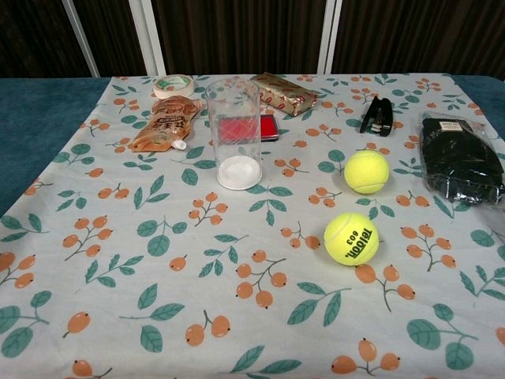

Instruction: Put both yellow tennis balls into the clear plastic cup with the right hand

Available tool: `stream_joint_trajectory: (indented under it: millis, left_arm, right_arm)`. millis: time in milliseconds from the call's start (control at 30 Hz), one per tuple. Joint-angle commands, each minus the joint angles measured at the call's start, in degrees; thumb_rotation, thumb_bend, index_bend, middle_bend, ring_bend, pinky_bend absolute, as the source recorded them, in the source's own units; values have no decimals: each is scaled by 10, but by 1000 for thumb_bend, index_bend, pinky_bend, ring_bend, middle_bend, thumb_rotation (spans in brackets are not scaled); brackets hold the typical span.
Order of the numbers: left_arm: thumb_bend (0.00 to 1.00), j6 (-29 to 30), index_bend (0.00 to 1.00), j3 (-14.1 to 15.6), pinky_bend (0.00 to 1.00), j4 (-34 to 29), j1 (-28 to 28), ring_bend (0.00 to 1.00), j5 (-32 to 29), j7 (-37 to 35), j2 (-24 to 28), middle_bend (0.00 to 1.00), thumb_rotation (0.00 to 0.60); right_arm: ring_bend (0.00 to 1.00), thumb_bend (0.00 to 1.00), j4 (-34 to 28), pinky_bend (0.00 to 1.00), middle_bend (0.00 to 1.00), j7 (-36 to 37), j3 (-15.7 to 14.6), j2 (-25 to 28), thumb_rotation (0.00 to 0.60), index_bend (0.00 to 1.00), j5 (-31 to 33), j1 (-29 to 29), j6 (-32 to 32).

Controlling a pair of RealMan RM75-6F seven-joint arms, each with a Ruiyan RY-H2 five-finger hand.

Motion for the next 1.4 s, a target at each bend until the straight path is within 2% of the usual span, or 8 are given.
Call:
stream_joint_trajectory:
  millis: [33, 533, 733, 900, 1000, 1200, 1400]
  left_arm:
    - [39, 0, 87, 0, 49, 0, 0, 0, -1, 1, 0, 0, 600]
    - [39, -6, 80, -2, 49, 0, -2, 0, -7, 5, -2, 0, 600]
    - [39, -9, 77, 1, 49, -1, -3, 0, -3, 4, 0, 0, 600]
    - [39, -11, 71, 1, 49, -1, -3, 0, -6, 5, -1, 0, 600]
    - [39, -14, 69, 4, 49, -1, -4, 0, 1, 4, 0, 0, 600]
    - [39, -13, 69, 4, 49, 0, -4, 0, -1, 5, 0, 0, 600]
    - [39, -15, 69, 2, 49, 0, -4, 0, -7, 5, 0, 0, 600]
  right_arm:
    - [75, 275, 0, 0, 62, -1, 0, 0, 600, 142, 1, 0, -1]
    - [75, 274, -4, 0, 62, 8, 0, 3, 600, 142, 7, 2, -11]
    - [73, 274, -34, 0, 61, 49, -12, 18, 600, 141, 2, 5, -32]
    - [66, 275, -50, 0, 57, 43, -10, 31, 600, 139, -5, 21, -52]
    - [60, 268, -57, 0, 51, 28, 9, 40, 600, 135, 0, 53, -85]
    - [43, 235, -74, 0, 42, 15, 43, 54, 600, 119, 49, 142, -221]
    - [42, 235, -75, 0, 42, -18, 68, 18, 600, 118, 100, 205, -303]
